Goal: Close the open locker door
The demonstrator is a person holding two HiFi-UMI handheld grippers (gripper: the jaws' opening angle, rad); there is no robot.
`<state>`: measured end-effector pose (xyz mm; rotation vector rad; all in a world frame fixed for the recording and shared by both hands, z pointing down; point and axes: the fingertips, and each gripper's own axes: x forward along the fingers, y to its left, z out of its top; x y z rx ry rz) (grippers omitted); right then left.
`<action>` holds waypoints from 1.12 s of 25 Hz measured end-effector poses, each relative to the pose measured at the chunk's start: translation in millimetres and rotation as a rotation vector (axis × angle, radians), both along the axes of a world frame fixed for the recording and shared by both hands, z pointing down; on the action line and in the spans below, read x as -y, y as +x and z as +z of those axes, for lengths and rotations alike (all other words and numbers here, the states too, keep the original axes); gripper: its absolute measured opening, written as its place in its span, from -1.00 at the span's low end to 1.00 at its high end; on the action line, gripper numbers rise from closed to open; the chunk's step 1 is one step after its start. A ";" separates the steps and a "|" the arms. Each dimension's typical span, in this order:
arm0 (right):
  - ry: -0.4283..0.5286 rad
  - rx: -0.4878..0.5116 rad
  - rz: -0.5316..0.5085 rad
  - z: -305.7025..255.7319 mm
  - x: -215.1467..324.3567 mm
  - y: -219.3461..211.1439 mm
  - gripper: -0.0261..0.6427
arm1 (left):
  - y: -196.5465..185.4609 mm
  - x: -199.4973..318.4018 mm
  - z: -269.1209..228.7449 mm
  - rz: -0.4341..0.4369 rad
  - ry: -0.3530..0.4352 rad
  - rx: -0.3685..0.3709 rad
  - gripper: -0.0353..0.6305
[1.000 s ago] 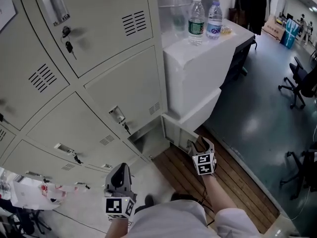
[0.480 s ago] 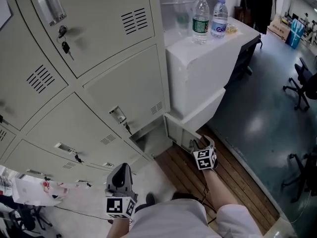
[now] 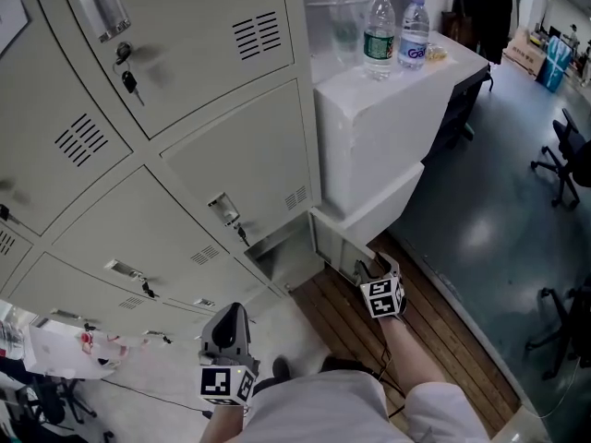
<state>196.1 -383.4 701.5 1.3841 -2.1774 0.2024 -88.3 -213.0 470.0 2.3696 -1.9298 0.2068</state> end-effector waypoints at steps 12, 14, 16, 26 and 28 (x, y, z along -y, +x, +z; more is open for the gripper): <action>0.002 0.036 -0.058 -6.1 -29.2 -37.9 -0.34 | -16.3 -25.8 3.9 -0.042 -0.010 -0.011 -0.86; 0.002 0.042 -0.070 -6.4 -35.3 -45.9 -0.34 | -19.3 -31.0 5.1 -0.048 -0.011 -0.012 -0.86; -0.001 0.047 -0.085 -6.3 -41.4 -55.3 -0.34 | -22.9 -36.3 7.1 -0.055 -0.014 -0.013 -0.86; -0.018 0.065 -0.164 -5.2 -60.6 -107.9 -0.34 | -35.7 -47.1 6.5 -0.068 -0.004 0.004 -0.86; -0.016 0.074 -0.175 -4.8 -61.8 -119.0 -0.34 | -41.8 -47.7 4.6 -0.074 0.001 0.008 -0.86</action>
